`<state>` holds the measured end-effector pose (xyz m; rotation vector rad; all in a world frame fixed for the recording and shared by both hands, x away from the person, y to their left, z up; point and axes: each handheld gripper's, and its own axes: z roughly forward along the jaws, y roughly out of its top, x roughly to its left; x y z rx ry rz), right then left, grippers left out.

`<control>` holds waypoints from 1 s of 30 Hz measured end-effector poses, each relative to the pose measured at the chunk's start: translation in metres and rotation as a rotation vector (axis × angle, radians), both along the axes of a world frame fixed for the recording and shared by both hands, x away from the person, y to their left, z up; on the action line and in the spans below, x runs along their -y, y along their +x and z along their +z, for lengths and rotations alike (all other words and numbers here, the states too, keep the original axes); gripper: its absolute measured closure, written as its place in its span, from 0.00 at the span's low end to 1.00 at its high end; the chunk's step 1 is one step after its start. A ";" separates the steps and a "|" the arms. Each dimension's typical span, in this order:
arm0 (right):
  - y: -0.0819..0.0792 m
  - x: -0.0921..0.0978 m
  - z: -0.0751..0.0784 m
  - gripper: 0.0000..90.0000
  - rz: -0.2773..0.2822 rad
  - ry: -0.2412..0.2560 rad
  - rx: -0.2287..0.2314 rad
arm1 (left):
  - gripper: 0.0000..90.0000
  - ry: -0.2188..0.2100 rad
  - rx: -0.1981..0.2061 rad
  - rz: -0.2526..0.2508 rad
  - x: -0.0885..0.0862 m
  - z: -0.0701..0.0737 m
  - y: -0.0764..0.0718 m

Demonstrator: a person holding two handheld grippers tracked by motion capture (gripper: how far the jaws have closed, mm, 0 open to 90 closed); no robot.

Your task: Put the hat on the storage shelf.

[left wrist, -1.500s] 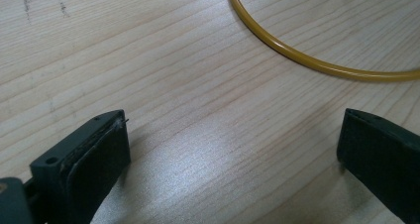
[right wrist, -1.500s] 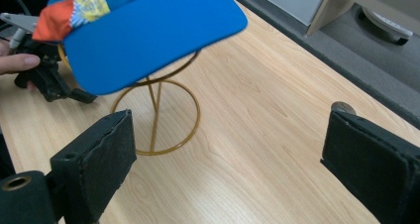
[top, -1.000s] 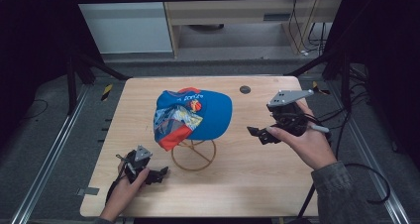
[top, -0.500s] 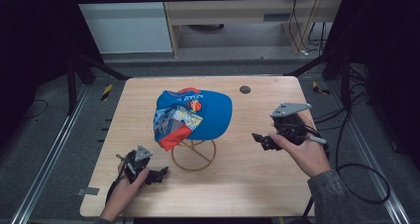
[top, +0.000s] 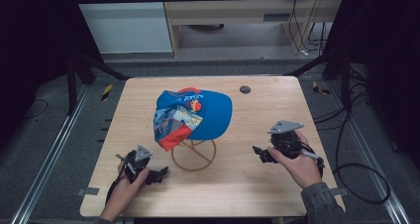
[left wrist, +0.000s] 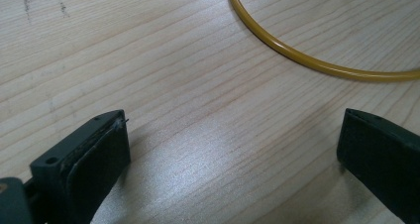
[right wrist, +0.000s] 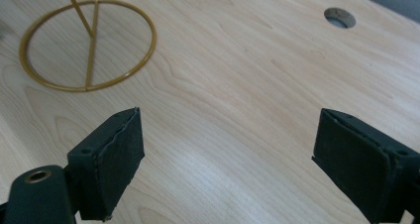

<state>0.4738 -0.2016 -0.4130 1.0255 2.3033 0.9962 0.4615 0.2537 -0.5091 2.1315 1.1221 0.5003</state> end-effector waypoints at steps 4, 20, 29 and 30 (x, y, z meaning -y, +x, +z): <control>-0.001 0.000 -0.013 0.14 -0.006 -0.005 -0.017 | 0.00 -0.001 0.000 0.001 0.000 0.000 0.000; -0.009 0.004 -0.056 0.15 -0.038 0.012 -0.071 | 0.00 -0.003 0.000 0.003 0.000 0.000 0.000; -0.007 0.012 -0.080 0.14 -0.110 0.020 -0.105 | 0.00 0.005 0.000 -0.002 0.000 0.000 0.000; -0.006 0.013 -0.084 0.13 -0.121 0.016 -0.113 | 0.00 0.005 0.000 -0.002 0.000 0.000 0.000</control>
